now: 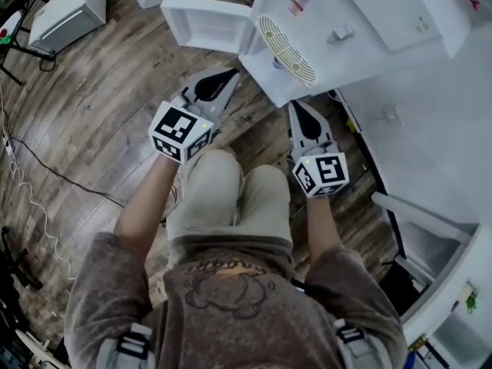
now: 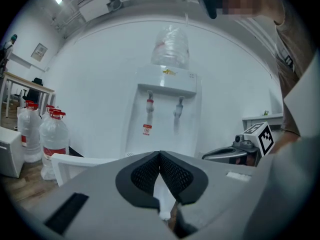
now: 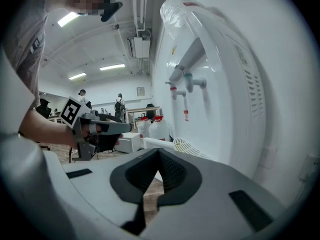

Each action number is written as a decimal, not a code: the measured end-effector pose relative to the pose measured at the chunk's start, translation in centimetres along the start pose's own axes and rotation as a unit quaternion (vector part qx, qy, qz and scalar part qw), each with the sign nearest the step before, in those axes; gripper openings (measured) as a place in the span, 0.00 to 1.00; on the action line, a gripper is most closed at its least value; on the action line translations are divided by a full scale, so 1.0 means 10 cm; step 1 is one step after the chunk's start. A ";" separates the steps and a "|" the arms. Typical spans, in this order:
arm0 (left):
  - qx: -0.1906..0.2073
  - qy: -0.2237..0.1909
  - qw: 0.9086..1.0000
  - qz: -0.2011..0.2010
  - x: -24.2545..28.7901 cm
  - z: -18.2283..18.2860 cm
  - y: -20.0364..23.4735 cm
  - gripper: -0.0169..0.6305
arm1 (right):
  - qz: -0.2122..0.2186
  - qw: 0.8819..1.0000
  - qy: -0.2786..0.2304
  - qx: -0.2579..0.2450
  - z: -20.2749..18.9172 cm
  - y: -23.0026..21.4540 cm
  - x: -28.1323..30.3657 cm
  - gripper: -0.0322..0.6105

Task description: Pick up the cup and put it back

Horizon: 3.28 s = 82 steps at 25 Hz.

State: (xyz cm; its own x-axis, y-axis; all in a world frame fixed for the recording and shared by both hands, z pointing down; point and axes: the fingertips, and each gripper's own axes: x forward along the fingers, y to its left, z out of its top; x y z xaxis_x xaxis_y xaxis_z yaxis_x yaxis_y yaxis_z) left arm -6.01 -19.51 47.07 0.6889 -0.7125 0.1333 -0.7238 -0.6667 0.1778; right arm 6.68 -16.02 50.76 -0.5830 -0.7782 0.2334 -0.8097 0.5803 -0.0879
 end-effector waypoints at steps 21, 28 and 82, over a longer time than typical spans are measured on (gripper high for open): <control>0.014 -0.017 1.000 -0.021 -0.04 -0.88 -0.33 0.03 | -0.028 0.999 -0.030 -0.014 -0.91 -0.17 -0.50 0.05; 0.000 -0.026 1.000 -0.014 -0.05 -0.91 -0.28 0.03 | -0.031 0.999 -0.034 -0.016 -0.95 -0.15 -0.53 0.05; 0.030 0.108 0.992 -0.052 2.92 -3.69 0.62 0.71 | -0.062 0.995 -0.012 0.075 -1.66 -0.41 -0.42 0.05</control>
State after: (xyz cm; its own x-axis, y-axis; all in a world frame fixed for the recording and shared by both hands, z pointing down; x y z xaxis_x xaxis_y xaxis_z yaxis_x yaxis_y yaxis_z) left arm 10.96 -36.36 88.03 0.7475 -0.5798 0.3242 -0.6446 -0.7509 0.1435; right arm 13.53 -11.11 66.18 -0.4785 -0.8477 0.2290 -0.8751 0.4389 -0.2039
